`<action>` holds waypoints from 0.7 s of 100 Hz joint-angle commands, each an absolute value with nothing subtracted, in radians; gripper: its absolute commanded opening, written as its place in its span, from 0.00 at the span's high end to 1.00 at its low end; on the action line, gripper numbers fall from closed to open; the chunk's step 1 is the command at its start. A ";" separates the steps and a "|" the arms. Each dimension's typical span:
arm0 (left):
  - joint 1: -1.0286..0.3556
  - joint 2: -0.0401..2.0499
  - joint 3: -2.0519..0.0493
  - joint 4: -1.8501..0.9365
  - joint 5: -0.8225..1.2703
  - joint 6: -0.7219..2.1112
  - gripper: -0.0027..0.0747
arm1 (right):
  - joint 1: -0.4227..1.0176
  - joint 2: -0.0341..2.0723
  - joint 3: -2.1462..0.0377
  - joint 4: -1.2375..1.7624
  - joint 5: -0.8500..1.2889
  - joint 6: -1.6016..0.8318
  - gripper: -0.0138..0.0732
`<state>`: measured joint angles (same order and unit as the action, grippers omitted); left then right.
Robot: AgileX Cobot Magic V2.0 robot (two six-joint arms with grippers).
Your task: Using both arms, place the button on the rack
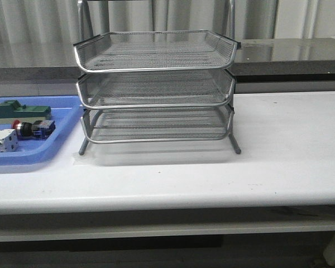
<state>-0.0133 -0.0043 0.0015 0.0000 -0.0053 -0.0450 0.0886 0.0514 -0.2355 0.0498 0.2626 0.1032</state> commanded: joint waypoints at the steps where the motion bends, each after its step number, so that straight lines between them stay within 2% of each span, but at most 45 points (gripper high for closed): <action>1: -0.011 -0.039 0.048 -0.006 -0.089 -0.054 0.99 | 0.082 0.167 -0.369 0.068 0.345 0.099 0.91; 11: -0.011 -0.039 0.048 -0.006 -0.089 -0.054 0.99 | 0.082 0.308 -0.509 0.069 0.505 0.099 0.91; 26: -0.011 -0.039 0.048 -0.006 -0.089 -0.054 0.99 | 0.082 0.516 -0.676 0.069 0.602 0.099 0.91; 44: -0.011 -0.039 0.048 -0.006 -0.089 -0.054 0.99 | 0.082 0.706 -0.787 0.073 0.564 0.099 0.91; 70: -0.011 -0.039 0.048 -0.006 -0.089 -0.054 0.99 | 0.082 0.859 -0.787 0.092 0.456 0.099 0.91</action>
